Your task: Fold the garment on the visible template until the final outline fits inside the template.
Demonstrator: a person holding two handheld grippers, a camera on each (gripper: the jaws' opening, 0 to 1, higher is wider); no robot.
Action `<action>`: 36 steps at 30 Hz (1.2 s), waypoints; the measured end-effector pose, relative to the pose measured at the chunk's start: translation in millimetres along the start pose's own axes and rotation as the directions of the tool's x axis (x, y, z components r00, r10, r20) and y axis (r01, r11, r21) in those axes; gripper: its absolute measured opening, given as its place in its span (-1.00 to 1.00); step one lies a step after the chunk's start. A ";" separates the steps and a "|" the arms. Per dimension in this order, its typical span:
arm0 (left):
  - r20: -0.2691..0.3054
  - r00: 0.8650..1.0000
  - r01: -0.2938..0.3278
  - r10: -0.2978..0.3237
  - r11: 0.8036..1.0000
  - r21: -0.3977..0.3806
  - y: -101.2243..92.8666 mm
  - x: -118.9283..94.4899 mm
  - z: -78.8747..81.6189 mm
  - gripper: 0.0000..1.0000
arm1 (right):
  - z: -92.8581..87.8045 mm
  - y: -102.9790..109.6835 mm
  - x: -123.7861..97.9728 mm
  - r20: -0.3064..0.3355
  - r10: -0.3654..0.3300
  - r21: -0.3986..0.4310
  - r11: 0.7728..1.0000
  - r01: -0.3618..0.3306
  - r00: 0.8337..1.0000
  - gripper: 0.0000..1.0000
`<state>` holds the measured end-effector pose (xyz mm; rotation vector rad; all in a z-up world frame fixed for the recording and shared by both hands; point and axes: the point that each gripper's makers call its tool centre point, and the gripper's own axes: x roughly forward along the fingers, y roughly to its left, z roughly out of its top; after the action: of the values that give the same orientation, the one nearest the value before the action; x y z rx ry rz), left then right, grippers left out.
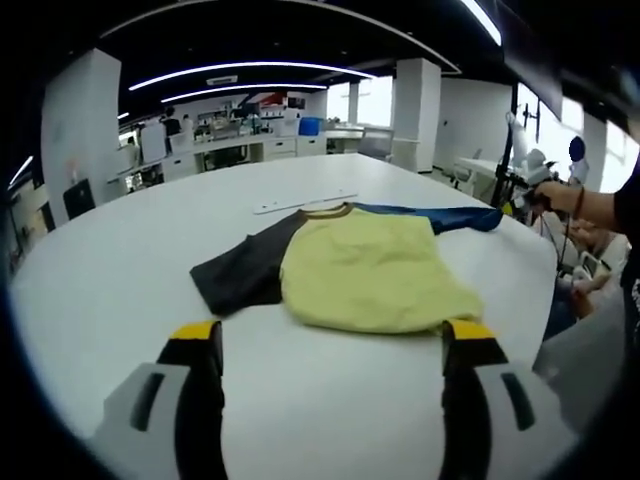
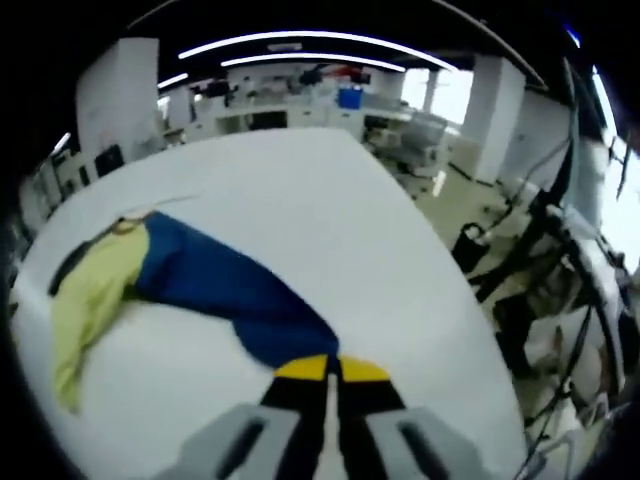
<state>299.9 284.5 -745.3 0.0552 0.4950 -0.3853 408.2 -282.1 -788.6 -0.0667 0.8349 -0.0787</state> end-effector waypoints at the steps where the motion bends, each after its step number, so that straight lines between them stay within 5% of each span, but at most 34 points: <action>1: 0.000 1.000 0.001 -0.001 1.000 0.001 -0.9 0.0 0.1 0.75 | 1.4 -1.9 0.9 -0.001 0.000 -0.002 1.000 0.000 1.000 -1.00; 24: -0.023 1.000 0.004 -0.004 1.000 0.008 1.7 -0.2 -3.9 0.76 | 32.8 -40.4 46.4 -0.050 -0.039 -0.113 0.993 0.033 0.998 -1.00; 29: -0.020 1.000 0.003 -0.003 1.000 0.008 7.6 -0.1 -4.5 0.76 | 39.5 -38.5 48.8 0.004 -0.023 -0.021 1.000 0.024 1.000 -0.98; 36: -0.015 1.000 0.002 -0.001 1.000 0.007 8.1 -0.9 -3.2 0.76 | 25.9 -35.5 44.7 -0.004 -0.015 0.090 0.996 0.015 1.000 -0.60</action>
<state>300.7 292.7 -748.1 0.0648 0.5084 -0.3885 455.8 -321.0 -801.0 0.0122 0.8331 -0.1308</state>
